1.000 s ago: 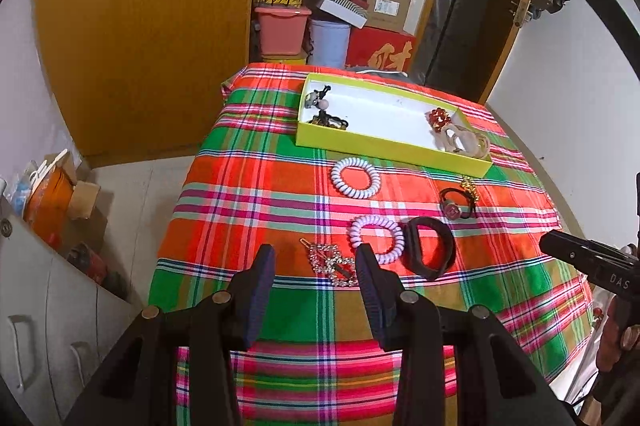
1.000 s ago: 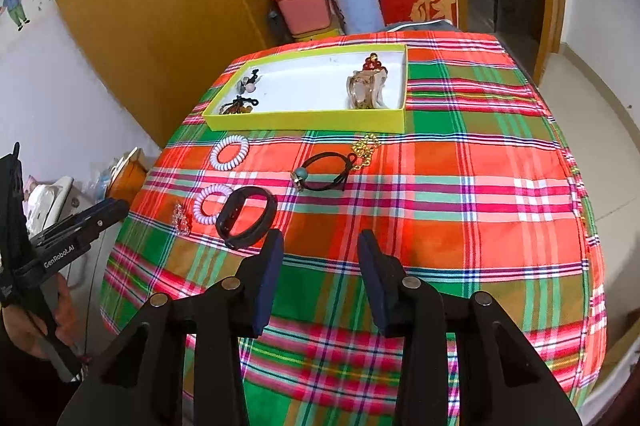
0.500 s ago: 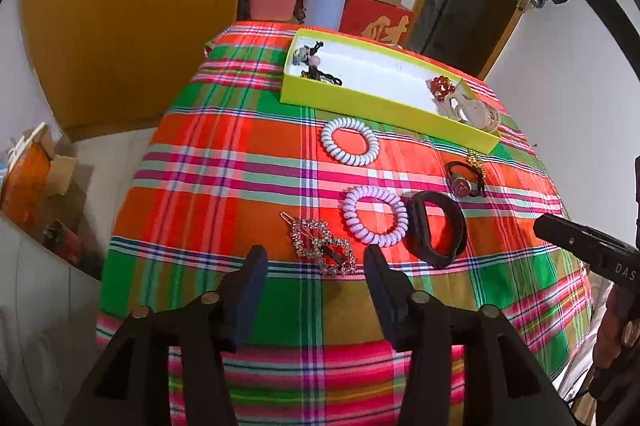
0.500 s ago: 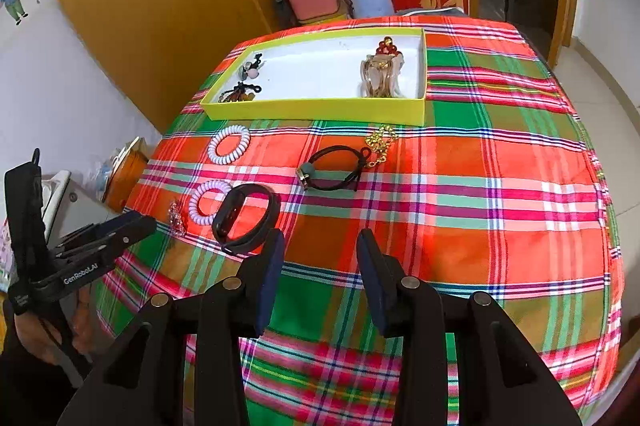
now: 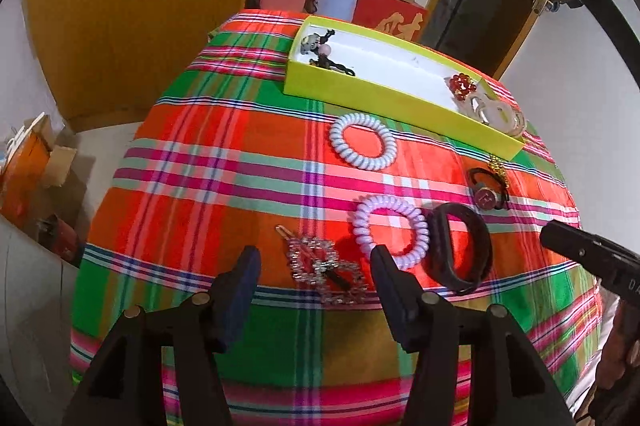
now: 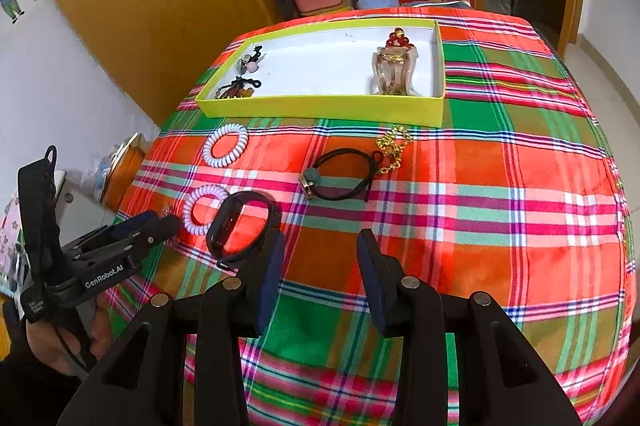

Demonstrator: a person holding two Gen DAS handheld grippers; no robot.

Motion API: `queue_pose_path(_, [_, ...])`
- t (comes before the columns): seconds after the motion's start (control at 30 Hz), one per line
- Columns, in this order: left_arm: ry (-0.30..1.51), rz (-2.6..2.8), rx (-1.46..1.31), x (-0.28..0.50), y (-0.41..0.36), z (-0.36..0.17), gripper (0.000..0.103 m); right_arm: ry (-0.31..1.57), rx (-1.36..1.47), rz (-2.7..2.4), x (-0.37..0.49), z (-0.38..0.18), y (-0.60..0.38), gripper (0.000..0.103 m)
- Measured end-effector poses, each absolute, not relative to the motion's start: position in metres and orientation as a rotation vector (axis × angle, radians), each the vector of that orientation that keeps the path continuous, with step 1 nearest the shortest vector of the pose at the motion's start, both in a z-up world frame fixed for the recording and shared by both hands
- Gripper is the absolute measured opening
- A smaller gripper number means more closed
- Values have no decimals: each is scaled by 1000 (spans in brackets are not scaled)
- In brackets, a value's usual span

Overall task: Organize jewelry
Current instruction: 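Move both tools back over the remaining jewelry on the table, then grasp the rhinestone hair clip with the left tool while the right tool grasps the black hair tie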

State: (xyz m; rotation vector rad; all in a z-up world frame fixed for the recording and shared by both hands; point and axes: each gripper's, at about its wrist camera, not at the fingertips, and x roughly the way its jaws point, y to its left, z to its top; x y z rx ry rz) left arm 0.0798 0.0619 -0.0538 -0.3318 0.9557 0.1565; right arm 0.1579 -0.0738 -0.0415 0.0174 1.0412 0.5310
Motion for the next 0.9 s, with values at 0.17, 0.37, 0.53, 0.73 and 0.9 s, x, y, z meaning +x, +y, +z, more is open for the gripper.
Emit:
queue_pose_path(0.17, [953,166,-336,69,73,-53,56,1035,-11,558,168,-46,-62,39])
queue_pose_path(0.37, [945,166,-348,61,77,-52,56,1023,-79,595,184,-55,-41,39])
queue_pose_path(0.53, [939,168,-325,60,69,-53,56,1033,-136,616,194,-65,-31,39])
queue_pose_path(0.73, [931,167,-264,69,57,-54,44,1046,-163,616,199,-73,-27,26])
queue_pose_path(0.9, [929,174,-244,71,57,-54,37,1039,-174,604,199,-74,-28,11])
